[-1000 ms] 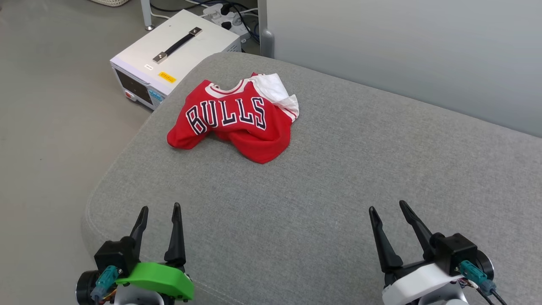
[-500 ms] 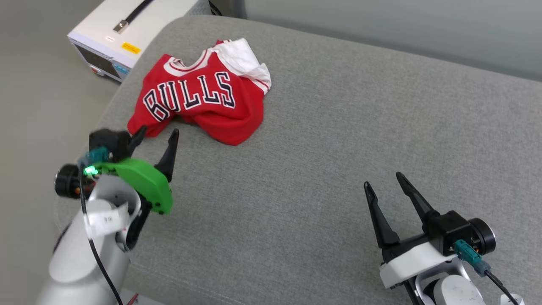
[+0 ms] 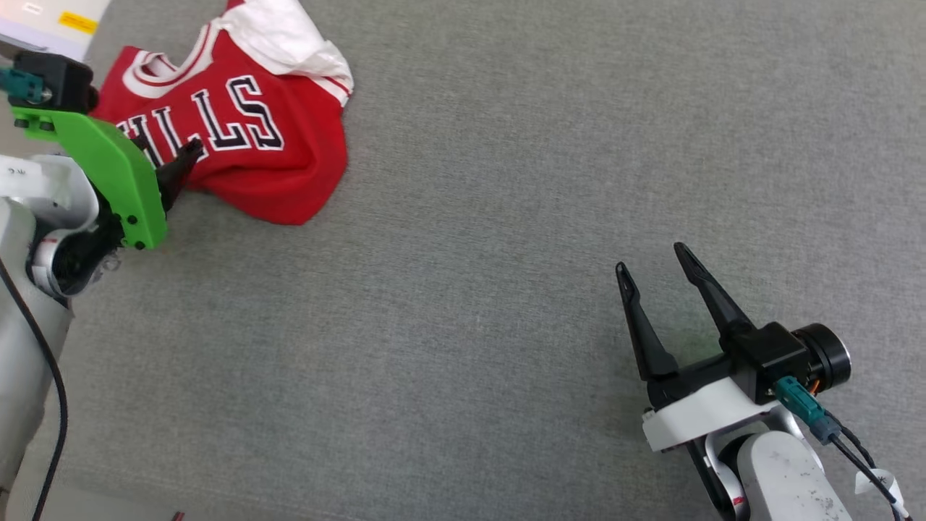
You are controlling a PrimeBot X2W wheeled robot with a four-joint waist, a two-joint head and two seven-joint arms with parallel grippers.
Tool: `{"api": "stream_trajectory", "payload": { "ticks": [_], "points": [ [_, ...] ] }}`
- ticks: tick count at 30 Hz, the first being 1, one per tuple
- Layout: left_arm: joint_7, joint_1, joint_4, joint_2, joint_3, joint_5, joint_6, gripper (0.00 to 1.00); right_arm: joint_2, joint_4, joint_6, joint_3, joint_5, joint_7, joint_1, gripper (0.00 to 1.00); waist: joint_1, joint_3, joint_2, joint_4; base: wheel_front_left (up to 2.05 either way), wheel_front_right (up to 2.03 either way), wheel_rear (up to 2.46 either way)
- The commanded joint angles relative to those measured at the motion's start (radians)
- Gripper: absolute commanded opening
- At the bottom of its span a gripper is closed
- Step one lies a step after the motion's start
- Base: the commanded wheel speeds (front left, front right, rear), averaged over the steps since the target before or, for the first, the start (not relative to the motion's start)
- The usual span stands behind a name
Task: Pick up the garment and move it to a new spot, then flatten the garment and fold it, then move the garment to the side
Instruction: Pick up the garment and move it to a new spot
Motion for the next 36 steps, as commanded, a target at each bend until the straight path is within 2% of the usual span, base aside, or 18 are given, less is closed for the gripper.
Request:
{"api": "stream_trajectory", "payload": {
  "ticks": [1,8,13,14,15,19,30,36],
  "points": [
    [0.022,-0.027,0.017,0.011,-0.005,-0.041,-0.003,1.0,-0.003,-0.007,-0.001,0.003,-0.007,-0.008,-0.02,1.0,-0.0002,0.083,-0.0001,-0.08,0.0,0.0,0.0],
    [0.115,-0.087,0.099,0.054,-0.072,-0.172,-0.003,1.0,-0.003,-0.02,-0.001,-0.003,-0.006,-0.008,-0.038,1.0,-0.0002,0.131,-0.0001,-0.118,0.0,0.0,0.0],
    [0.147,-0.089,0.133,0.056,-0.133,-0.215,-0.003,1.0,-0.003,-0.025,-0.001,-0.011,-0.011,-0.008,-0.044,1.0,-0.0002,0.143,-0.0001,-0.125,0.0,0.0,0.0],
    [0.156,-0.088,0.137,0.053,-0.143,-0.232,-0.003,0.46,-0.003,-0.025,-0.001,-0.012,-0.011,-0.008,-0.045,1.0,-0.0002,0.143,-0.0001,-0.125,0.0,0.0,0.0],
    [0.159,-0.086,0.133,0.053,-0.149,-0.243,-0.003,0.01,-0.003,-0.025,-0.001,-0.014,-0.011,-0.008,-0.044,1.0,-0.0002,0.142,-0.0001,-0.123,0.0,0.0,0.0],
    [0.105,-0.077,0.117,0.058,-0.16,-0.263,-0.003,0.0,-0.003,-0.021,-0.001,-0.021,-0.011,-0.009,-0.04,1.0,-0.0002,0.125,-0.0001,-0.115,0.0,0.0,0.0],
    [-0.289,-0.039,0.091,0.048,-0.165,-0.161,-0.002,0.0,-0.003,0.015,-0.001,-0.039,0.024,-0.009,-0.011,1.0,-0.0002,-0.042,-0.0001,-0.092,0.0,0.0,0.0],
    [-0.396,-0.004,0.011,0.04,-0.187,-0.093,0.027,0.0,-0.003,0.021,-0.001,-0.069,0.054,-0.009,0.03,1.0,-0.0002,-0.15,-0.0001,-0.088,0.0,0.0,0.0]
  ]
}}
